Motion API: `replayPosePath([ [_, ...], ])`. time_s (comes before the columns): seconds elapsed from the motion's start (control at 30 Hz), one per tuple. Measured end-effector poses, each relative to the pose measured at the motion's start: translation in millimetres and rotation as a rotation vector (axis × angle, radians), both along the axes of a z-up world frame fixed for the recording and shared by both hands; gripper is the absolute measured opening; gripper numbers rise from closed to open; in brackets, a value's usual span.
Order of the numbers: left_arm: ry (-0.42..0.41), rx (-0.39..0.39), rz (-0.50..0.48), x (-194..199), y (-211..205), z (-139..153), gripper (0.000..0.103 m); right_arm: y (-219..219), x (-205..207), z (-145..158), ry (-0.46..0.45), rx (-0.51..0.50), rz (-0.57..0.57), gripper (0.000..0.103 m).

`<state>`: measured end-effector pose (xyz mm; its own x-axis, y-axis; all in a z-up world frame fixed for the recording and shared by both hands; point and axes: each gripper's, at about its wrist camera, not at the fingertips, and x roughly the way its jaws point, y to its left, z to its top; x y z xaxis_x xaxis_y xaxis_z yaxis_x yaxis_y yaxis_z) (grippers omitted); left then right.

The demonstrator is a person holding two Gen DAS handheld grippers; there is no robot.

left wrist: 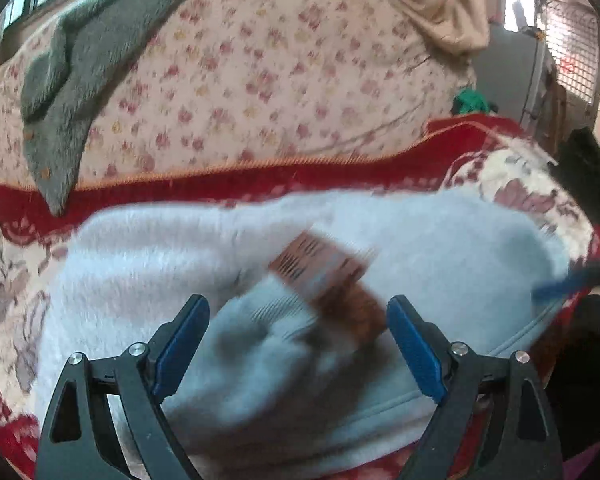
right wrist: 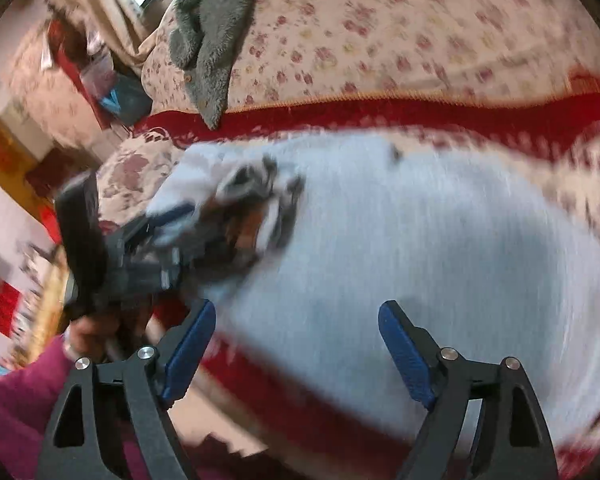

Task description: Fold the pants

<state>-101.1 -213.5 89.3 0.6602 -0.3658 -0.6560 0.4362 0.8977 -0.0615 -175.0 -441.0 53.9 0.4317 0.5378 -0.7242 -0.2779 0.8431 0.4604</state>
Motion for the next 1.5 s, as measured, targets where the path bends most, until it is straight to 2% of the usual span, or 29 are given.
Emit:
replayPosePath([
  [0.1,-0.015,-0.024,-0.063,-2.5,-18.3,12.9,0.096,-15.4,-31.5,-12.6,0.028,0.04,-0.044,0.089],
  [0.2,0.002,-0.033,-0.114,3.8,-39.4,15.9,0.096,-35.3,-48.5,-27.9,0.063,0.101,-0.11,0.091],
  [0.4,0.13,-0.03,-0.271,31.0,-98.1,12.3,0.096,-84.3,-58.3,-60.0,0.075,0.161,-0.318,0.094],
  [0.5,0.165,-0.011,-0.341,46.2,-124.6,11.1,0.096,-102.7,-59.2,-71.6,0.054,0.232,-0.386,0.094],
  [0.6,0.195,0.009,-0.406,60.5,-148.7,8.3,0.096,-111.7,-58.9,-77.1,0.019,0.303,-0.404,0.094],
  [0.77,0.281,0.017,-0.512,82.9,-186.8,1.6,0.096,-114.0,-50.5,-78.6,-0.033,0.32,-0.416,0.095],
  [1.0,0.398,-0.015,-0.603,113.8,-229.3,-10.8,0.096,-107.2,-45.9,-78.2,-0.082,0.322,-0.415,0.097],
  [1.13,0.453,0.042,-0.66,122.9,-251.3,-27.7,0.096,-111.2,-49.7,-78.7,-0.097,0.346,-0.413,0.097],
  [1.3,0.479,0.151,-0.756,124.7,-274.5,-46.2,0.096,-122.3,-48.5,-82.3,-0.105,0.453,-0.433,0.097],
  [1.43,0.518,0.189,-0.802,127.5,-289.9,-59.4,0.096,-131.4,-47.0,-87.9,-0.106,0.554,-0.481,0.097],
  [1.5,0.551,0.192,-0.822,129.0,-296.3,-66.6,0.096,-132.1,-46.8,-88.2,-0.11,0.568,-0.485,0.097],
])
